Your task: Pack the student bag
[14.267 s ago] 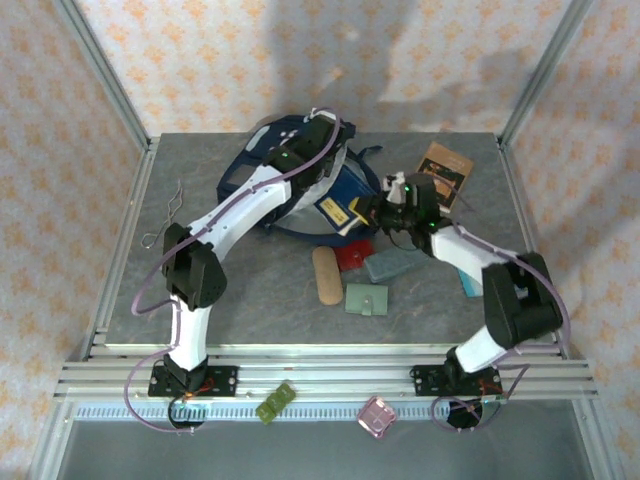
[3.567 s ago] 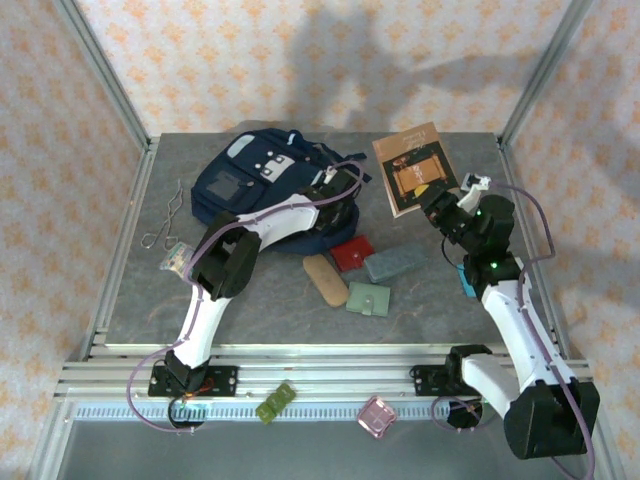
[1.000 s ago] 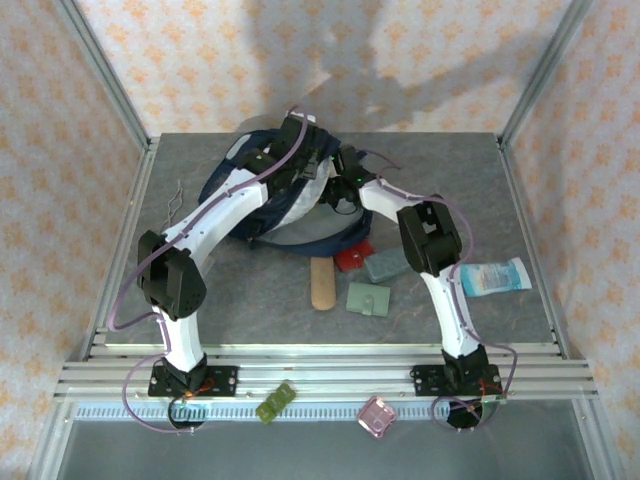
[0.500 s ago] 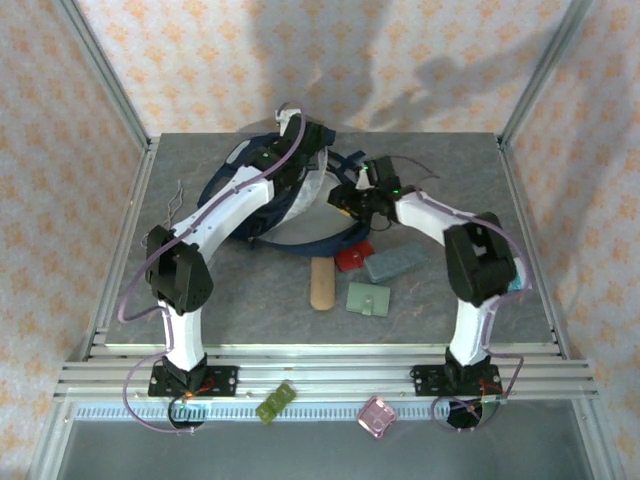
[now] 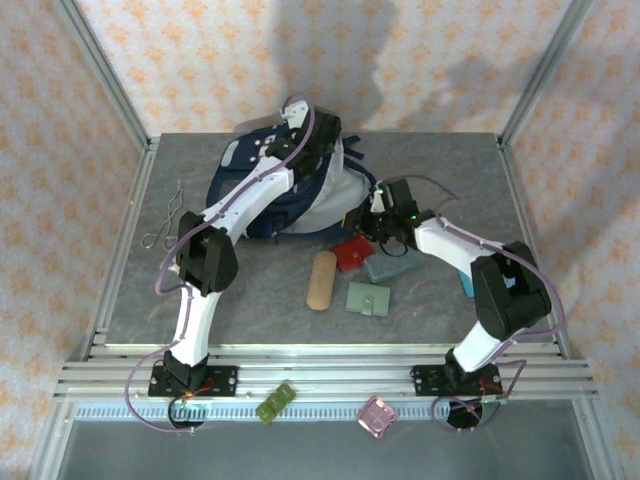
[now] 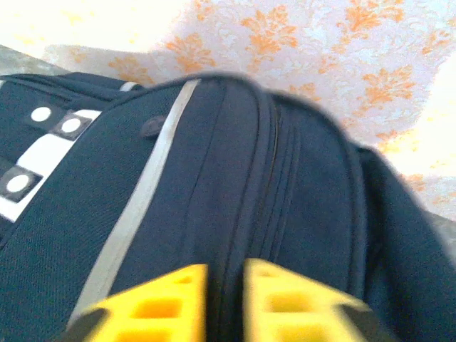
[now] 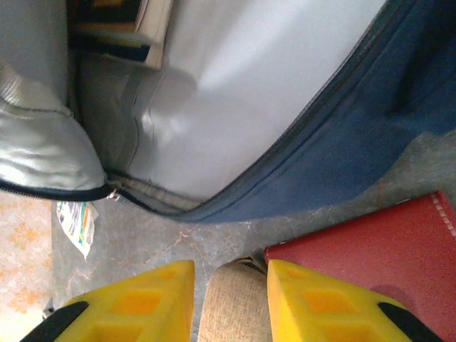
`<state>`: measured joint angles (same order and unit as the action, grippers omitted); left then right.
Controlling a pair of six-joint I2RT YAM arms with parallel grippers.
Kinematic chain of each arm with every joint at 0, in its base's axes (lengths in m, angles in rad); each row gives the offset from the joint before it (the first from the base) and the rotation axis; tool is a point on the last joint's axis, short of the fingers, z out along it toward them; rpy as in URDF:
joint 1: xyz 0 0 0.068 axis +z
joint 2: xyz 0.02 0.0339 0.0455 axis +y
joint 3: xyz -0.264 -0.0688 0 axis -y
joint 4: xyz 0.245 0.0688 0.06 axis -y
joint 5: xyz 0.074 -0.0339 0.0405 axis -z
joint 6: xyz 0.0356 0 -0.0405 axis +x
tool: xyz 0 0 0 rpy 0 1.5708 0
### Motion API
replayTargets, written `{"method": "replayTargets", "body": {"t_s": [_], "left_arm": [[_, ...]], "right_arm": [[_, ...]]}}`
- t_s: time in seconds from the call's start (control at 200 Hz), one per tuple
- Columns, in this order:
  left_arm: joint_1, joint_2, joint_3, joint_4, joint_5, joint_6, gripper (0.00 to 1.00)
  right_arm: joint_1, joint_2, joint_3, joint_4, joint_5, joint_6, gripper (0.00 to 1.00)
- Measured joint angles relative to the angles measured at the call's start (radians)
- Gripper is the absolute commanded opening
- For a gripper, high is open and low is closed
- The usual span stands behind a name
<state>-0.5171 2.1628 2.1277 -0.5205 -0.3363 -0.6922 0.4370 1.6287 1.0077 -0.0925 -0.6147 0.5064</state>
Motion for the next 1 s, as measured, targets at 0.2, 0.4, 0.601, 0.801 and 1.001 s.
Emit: {"method": "replayTargets", "body": {"t_s": [0.2, 0.4, 0.601, 0.801, 1.001], "left_arm": [[0.000, -0.003, -0.002, 0.035, 0.075, -0.015, 0.66], [0.003, -0.328, -0.472, 0.163, 0.141, 0.005, 0.71], [0.084, -0.744, -1.011, 0.331, 0.182, -0.025, 0.74], [0.187, -0.824, -1.388, 0.486, 0.233, -0.129, 0.82], [0.199, -0.764, -1.534, 0.625, 0.259, -0.204, 0.83]], "right_arm": [[0.070, 0.006, 0.000, 0.007, 0.011, -0.011, 0.34], [0.109, 0.013, 0.000, 0.028, 0.013, -0.021, 0.38], [0.127, 0.013, 0.000, 0.058, 0.012, -0.030, 0.38], [0.151, 0.019, 0.004, 0.079, 0.006, -0.030, 0.40], [0.185, 0.020, 0.004, 0.086, 0.006, -0.029, 0.40]]}}
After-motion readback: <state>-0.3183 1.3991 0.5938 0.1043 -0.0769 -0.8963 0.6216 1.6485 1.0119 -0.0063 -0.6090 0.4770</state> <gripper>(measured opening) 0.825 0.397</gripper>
